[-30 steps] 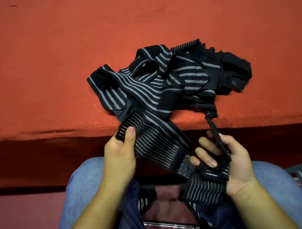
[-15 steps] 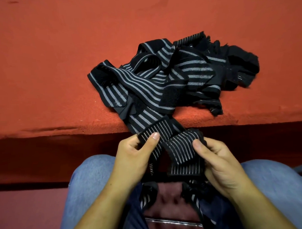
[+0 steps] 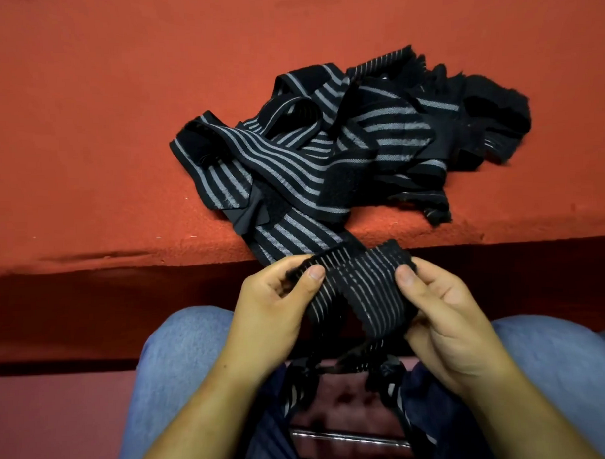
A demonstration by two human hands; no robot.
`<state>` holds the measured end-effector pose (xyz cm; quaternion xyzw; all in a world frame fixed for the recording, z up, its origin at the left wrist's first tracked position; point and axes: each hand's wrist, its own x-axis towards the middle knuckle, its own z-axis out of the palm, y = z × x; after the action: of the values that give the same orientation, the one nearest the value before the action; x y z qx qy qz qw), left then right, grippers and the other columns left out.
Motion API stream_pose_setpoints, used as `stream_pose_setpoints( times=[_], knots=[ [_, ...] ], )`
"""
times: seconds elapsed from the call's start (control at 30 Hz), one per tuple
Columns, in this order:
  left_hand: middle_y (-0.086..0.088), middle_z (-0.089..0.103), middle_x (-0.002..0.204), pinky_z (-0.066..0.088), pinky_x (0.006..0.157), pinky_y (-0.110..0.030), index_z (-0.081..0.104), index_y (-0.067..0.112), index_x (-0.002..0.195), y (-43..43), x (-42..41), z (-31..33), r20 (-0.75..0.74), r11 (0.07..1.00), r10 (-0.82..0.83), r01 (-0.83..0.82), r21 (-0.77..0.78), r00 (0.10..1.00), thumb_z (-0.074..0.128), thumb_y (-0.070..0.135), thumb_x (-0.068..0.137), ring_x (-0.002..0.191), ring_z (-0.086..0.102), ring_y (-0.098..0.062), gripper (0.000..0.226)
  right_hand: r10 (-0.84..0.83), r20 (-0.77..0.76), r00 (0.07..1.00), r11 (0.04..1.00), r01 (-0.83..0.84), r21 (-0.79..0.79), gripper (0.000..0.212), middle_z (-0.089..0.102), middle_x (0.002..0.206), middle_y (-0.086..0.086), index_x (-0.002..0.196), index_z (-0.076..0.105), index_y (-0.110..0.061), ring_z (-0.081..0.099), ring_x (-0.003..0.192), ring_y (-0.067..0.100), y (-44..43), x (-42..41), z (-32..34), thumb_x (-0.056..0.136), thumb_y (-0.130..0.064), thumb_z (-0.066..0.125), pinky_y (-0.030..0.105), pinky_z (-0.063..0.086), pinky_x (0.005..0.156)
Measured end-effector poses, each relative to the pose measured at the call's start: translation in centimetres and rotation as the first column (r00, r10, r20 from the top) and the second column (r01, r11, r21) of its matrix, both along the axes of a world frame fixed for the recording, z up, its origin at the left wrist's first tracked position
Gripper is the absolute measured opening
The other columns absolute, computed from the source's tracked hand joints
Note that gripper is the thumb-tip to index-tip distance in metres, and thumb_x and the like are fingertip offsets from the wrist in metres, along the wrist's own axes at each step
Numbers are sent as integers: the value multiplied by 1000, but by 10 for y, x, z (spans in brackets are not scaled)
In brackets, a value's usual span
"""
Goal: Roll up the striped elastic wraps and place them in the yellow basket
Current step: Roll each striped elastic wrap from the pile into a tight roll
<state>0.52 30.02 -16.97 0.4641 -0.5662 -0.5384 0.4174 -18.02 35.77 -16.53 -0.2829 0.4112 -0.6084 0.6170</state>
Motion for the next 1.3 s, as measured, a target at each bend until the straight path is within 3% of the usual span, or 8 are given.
stream_pose_setpoints(
  times=[0.23,0.47,0.57,0.7,0.87,1.03,1.13,1.3],
  knots=[
    [1,80,101,55,84,-23,78,17,106,1,-1,-1,39,999,-48,49,-7,998,68,22,95,97,74,-11,16,38,-63,997,999,-36,28,32,76,114,22,112,78,-11,74,105,31,-1,2,-5,87,-29,68,37,60,94],
    [4,80,107,53,84,-18,77,18,112,4,-2,1,39,991,-131,131,-13,991,60,25,98,100,73,-6,23,6,-154,988,998,4,62,27,78,98,19,101,79,-17,75,85,26,-2,4,-8,83,-36,72,31,62,75],
    [-1,79,112,55,90,-26,74,16,120,5,-2,-2,-37,982,-181,182,46,983,51,27,102,105,73,-12,31,-1,-199,980,999,11,48,22,78,91,14,96,80,-18,74,79,21,-1,6,-8,86,-35,69,25,60,69],
    [-2,77,120,52,98,-24,70,12,125,6,-4,-1,-73,967,-239,244,74,968,40,24,107,116,70,-14,37,-24,-214,977,999,32,34,18,77,84,11,90,79,-17,72,73,17,-2,6,-10,88,-31,68,22,57,63],
    [-8,71,133,43,115,-46,67,12,134,7,-3,-5,-177,942,-265,293,162,948,39,29,110,131,62,-25,41,-39,-219,975,997,51,49,23,77,92,18,96,77,-12,71,81,23,-3,6,-14,90,-31,67,30,58,73],
    [-2,72,132,53,104,-30,65,14,133,8,-4,1,-274,914,-278,341,221,921,40,32,103,128,64,-16,43,-51,-182,982,995,67,79,29,77,102,21,102,76,-7,72,92,28,-4,6,-16,92,-32,67,43,55,88],
    [1,72,132,53,101,-26,64,15,134,8,-5,2,-276,907,-297,361,219,914,39,32,103,128,64,-14,44,-61,-175,983,994,77,82,27,77,100,19,101,77,-8,73,91,26,-4,7,-17,93,-31,67,37,57,85],
    [2,71,134,45,114,-31,64,18,134,8,-4,3,-236,911,-319,365,191,918,38,32,105,131,62,-15,42,-83,-244,966,993,101,61,26,77,88,18,94,76,-6,71,77,23,-4,7,-17,90,-31,68,26,59,68]
  ],
)
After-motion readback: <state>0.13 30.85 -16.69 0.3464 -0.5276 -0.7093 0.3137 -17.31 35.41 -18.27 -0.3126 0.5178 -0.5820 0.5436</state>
